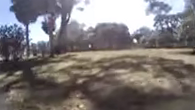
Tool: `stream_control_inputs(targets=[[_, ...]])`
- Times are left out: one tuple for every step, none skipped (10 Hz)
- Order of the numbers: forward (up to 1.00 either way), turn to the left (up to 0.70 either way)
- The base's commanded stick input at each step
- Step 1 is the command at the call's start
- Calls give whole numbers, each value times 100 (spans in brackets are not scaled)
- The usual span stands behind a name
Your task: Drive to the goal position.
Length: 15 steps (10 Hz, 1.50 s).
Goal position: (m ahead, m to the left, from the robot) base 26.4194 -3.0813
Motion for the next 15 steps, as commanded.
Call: stream_control_inputs(targets=[[70,0],[70,0],[70,0],[70,0],[70,0],[70,0],[70,-2],[70,-7],[70,-30],[70,-35],[70,-35],[70,-35],[70,-34],[70,-31],[70,0]])
